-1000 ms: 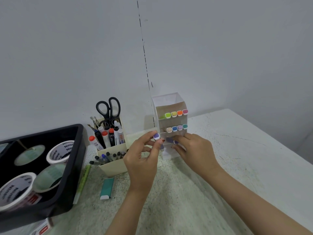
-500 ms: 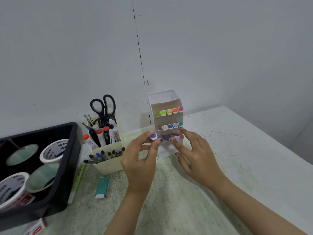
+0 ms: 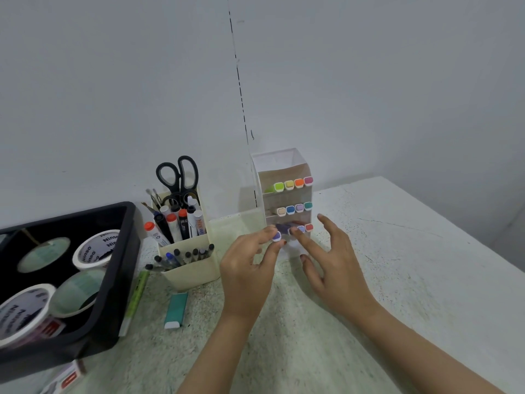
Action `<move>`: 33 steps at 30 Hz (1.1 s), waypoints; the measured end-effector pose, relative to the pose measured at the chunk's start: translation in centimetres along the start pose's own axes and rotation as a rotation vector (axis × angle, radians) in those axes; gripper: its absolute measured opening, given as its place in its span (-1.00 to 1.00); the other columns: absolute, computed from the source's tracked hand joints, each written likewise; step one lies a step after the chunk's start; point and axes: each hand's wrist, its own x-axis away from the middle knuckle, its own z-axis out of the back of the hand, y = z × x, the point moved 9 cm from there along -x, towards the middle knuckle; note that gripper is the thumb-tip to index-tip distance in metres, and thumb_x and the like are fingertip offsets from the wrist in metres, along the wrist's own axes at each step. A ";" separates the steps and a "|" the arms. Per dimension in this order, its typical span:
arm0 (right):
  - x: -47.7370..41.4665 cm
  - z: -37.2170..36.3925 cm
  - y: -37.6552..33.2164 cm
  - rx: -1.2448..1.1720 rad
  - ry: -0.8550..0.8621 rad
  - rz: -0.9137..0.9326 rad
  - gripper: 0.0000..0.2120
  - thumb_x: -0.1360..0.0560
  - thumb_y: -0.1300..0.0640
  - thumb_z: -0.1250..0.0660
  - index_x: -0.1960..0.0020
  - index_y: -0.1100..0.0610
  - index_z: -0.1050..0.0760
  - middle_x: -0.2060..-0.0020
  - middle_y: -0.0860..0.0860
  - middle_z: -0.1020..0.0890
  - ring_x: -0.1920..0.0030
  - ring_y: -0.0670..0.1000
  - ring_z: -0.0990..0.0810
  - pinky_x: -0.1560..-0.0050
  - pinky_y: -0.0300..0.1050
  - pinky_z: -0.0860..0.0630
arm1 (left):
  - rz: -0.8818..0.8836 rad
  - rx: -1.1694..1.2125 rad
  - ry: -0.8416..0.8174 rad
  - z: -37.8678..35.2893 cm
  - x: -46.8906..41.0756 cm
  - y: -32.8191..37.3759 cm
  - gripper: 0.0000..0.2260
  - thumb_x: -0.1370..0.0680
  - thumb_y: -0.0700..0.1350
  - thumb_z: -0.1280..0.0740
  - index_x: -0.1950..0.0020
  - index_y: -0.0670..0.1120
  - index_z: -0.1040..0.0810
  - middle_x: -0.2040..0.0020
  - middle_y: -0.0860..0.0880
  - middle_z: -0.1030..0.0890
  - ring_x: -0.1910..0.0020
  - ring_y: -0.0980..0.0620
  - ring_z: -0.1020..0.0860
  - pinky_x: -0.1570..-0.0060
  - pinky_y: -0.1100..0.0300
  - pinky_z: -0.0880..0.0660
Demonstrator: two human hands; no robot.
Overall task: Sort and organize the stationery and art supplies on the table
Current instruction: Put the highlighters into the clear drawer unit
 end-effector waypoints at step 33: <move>0.4 -1.7 1.8 -0.703 -0.171 -0.369 -0.35 -0.58 0.21 -0.21 -0.46 -0.27 0.01 -0.19 -0.56 -0.34 -0.19 -0.49 -0.35 -0.05 -0.60 -0.31 | 0.010 -0.441 -0.172 -4.1 0.1 -1.2 -0.84 -0.44 -0.13 -0.40 0.01 -0.11 -0.68 0.24 0.03 -0.68 0.39 0.11 -0.60 0.43 0.37 -0.40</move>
